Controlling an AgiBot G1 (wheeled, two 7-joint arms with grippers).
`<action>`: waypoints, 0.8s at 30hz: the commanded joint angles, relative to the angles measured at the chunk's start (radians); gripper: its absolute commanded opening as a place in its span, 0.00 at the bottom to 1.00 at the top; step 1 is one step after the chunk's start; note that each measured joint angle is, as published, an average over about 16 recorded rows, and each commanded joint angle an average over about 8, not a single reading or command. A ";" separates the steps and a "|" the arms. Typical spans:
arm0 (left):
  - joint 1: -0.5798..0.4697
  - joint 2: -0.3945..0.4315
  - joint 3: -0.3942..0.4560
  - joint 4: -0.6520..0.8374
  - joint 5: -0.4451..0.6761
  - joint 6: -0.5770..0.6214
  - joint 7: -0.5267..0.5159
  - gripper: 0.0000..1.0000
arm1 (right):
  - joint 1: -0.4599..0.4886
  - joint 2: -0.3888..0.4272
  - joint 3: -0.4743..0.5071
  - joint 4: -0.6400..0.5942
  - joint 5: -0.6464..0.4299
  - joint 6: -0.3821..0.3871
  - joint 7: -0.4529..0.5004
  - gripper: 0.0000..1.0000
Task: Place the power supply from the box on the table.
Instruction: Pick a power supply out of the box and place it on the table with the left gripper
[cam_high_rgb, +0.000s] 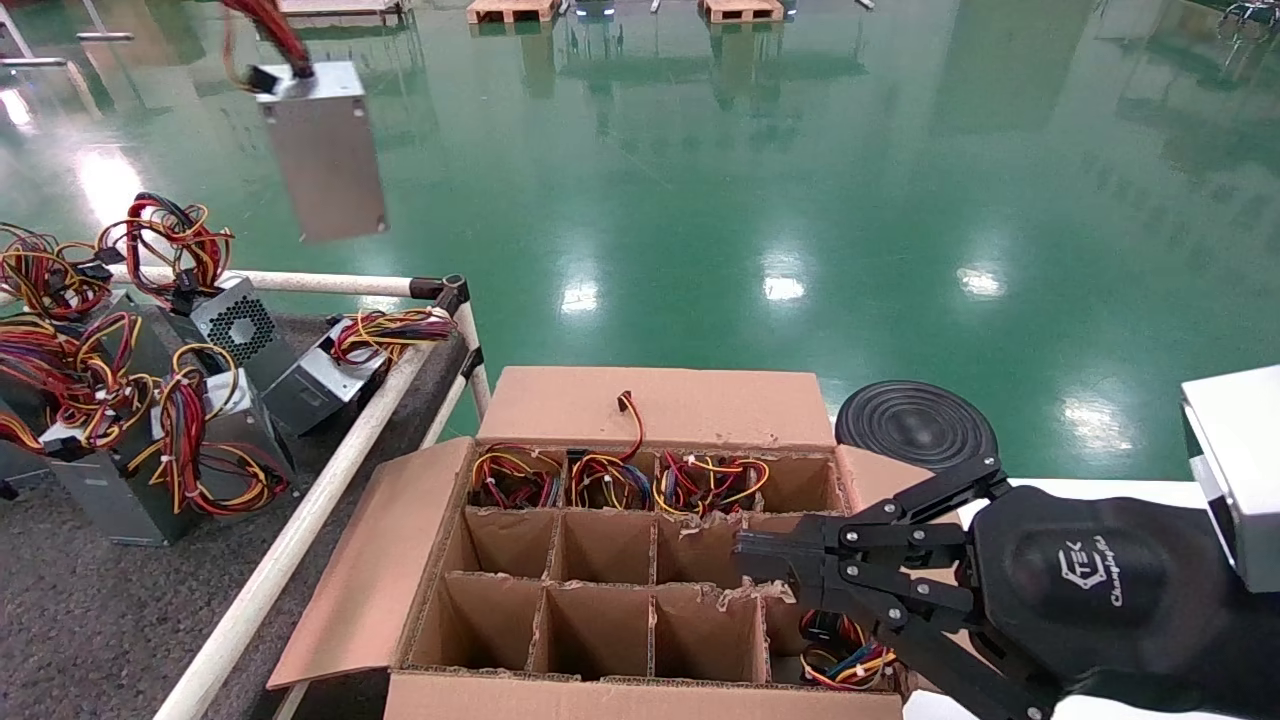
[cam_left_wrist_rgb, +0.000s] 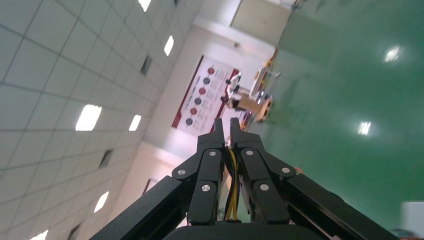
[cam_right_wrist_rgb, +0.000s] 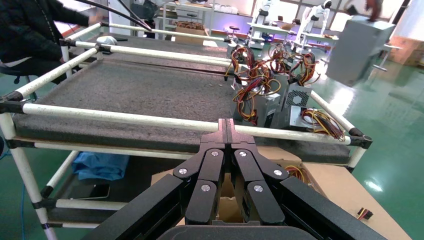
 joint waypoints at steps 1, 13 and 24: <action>-0.006 -0.014 0.004 0.004 0.004 -0.004 0.001 0.00 | 0.000 0.000 0.000 0.000 0.000 0.000 0.000 0.00; -0.037 -0.072 0.044 0.015 0.050 -0.024 -0.016 0.00 | 0.000 0.000 0.000 0.000 0.000 0.000 0.000 0.00; -0.023 -0.099 0.081 0.033 0.093 -0.029 -0.060 0.00 | 0.000 0.000 0.000 0.000 0.000 0.000 0.000 0.00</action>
